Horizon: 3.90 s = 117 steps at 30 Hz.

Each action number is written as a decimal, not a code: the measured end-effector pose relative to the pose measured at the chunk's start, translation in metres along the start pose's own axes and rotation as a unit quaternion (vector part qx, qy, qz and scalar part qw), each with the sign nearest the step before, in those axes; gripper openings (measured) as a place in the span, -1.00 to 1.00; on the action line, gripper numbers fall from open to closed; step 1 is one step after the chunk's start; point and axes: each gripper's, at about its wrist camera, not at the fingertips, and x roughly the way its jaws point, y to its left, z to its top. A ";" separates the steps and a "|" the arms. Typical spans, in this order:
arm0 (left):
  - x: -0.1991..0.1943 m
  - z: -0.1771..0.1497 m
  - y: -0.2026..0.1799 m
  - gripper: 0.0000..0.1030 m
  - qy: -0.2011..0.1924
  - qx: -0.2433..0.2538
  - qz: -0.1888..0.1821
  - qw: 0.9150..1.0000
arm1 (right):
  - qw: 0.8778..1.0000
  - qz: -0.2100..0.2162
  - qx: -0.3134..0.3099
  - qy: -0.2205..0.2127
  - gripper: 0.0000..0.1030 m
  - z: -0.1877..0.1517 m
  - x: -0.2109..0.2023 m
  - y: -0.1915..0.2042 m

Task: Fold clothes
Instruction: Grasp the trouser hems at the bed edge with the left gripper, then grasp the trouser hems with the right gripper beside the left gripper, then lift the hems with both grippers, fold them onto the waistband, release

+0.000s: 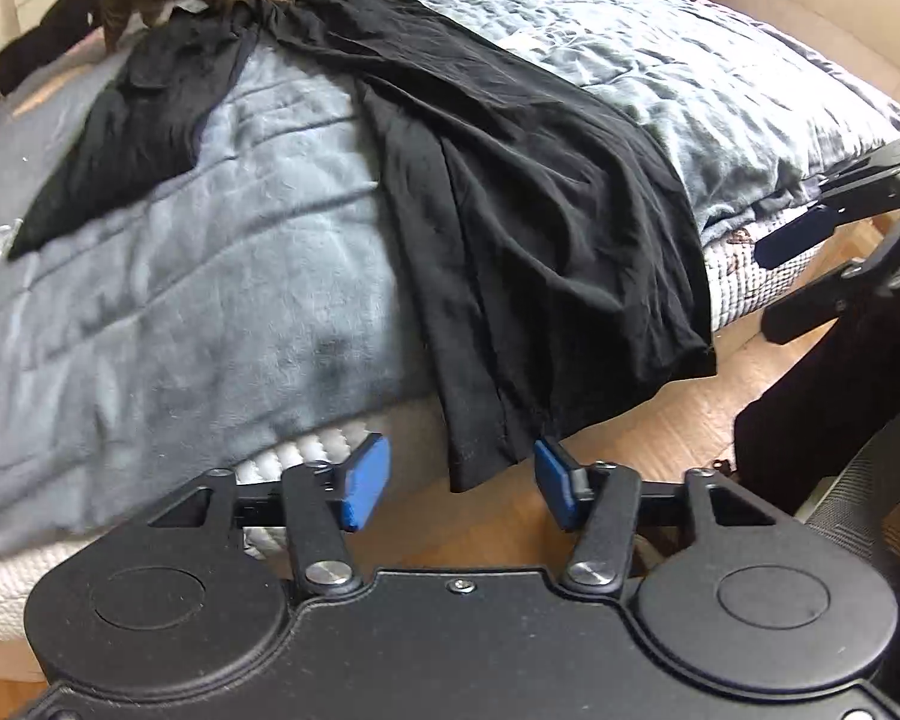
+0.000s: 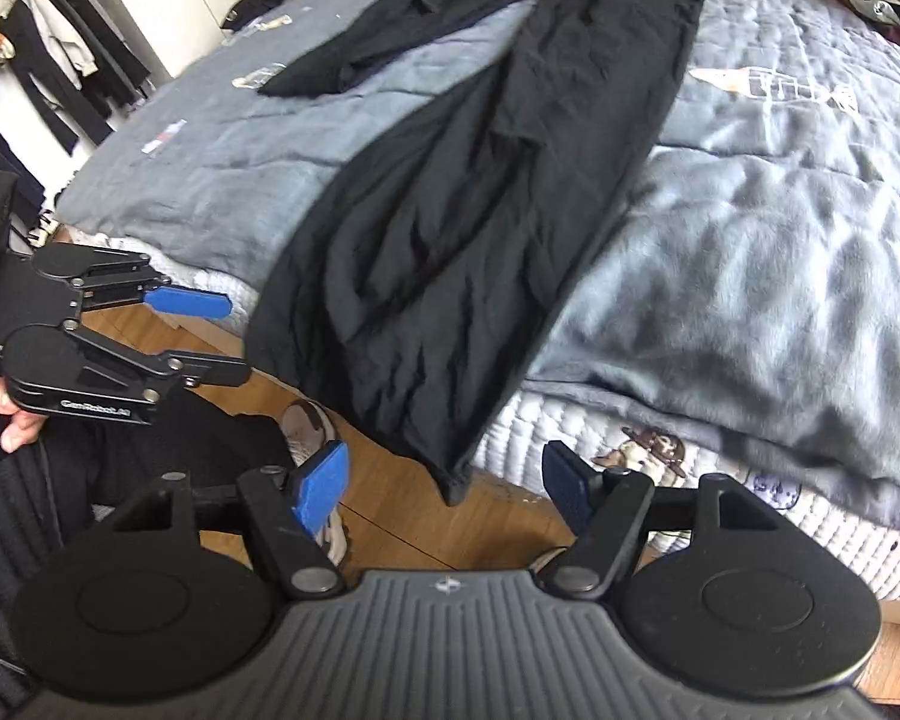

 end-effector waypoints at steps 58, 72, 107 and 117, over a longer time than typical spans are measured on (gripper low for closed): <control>-0.008 0.013 0.057 -0.97 -0.034 -0.242 -0.154 0.958 | 0.994 0.071 0.087 0.012 0.40 0.004 0.033 -0.015; 0.004 0.010 0.062 -0.97 -0.021 -0.250 -0.133 0.959 | 0.972 0.139 0.191 0.019 0.22 -0.003 0.070 -0.035; -0.021 0.116 0.126 -0.96 -0.151 -0.285 -0.208 0.923 | 0.908 0.257 0.248 -0.219 -0.86 0.111 -0.059 -0.076; 0.053 0.207 0.196 -0.96 -0.149 -0.280 -0.163 0.934 | 0.905 0.243 0.263 -0.230 -0.86 0.211 -0.009 -0.151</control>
